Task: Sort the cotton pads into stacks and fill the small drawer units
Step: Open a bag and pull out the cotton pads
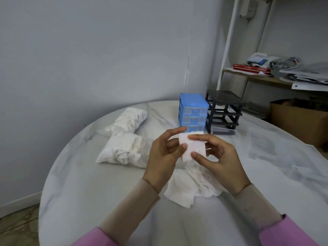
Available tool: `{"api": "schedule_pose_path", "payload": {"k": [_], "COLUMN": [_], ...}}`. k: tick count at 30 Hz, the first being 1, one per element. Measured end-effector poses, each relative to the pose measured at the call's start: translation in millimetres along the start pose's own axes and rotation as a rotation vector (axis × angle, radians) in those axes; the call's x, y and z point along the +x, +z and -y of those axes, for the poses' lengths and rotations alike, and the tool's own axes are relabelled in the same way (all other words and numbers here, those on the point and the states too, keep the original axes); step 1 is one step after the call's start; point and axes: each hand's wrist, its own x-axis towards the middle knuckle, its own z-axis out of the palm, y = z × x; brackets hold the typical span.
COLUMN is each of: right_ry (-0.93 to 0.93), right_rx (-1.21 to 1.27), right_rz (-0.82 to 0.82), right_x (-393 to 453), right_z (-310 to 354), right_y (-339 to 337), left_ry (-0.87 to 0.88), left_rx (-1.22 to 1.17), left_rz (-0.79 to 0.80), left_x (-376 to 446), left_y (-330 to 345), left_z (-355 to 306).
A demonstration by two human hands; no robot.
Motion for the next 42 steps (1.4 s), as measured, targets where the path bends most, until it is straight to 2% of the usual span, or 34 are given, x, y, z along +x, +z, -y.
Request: {"api": "schedule_pose_path", "payload": {"k": [5,10,14,17,20,28,31,33,37,42], "right_ry": [0.017,0.133,0.250,0.341,0.385,0.363,0.413,0.452,0.544,0.644], "right_rx": [0.015,0.072,-0.176,-0.231,-0.273,-0.376,-0.392,-0.344,-0.155,-0.153], "right_rz": [-0.023,-0.034,0.142,0.311,0.392,0.375,0.358,0.375,0.296,0.380], "right_x": [1.3,6.1,6.9,5.8,6.0,6.1,6.7,7.2,8.2,8.2], "right_z": [-1.3,-3.4,-12.7,-15.9,-17.3,-18.7,-20.3,-21.4,-21.1,-21.9], "right_y": [-0.4,-12.0,-25.0,-30.2,-32.5,-30.2,-32.2,-32.6,-36.1,-38.3], "left_ry": [0.044,0.144,0.133,0.111,0.082,0.077,0.074,0.074,0.069,0.068], "left_rx": [0.033,0.183,0.276,0.235,0.210,0.235,0.232,0.231,0.228,0.231], "left_rz": [-0.071,-0.153,-0.138,-0.153,-0.165,-0.177,-0.175,-0.178,-0.179,-0.179], "left_x": [-1.6,5.7,3.1,2.1,3.1,0.5,0.7,0.9,0.9,0.8], "left_y": [-1.0,-8.0,-5.1,-2.4,-4.0,-3.4,-3.3,-3.4,-4.2,-4.9], "left_z": [0.7,7.1,6.2,5.8,6.1,4.5,5.0,5.7,7.1,7.6]}}
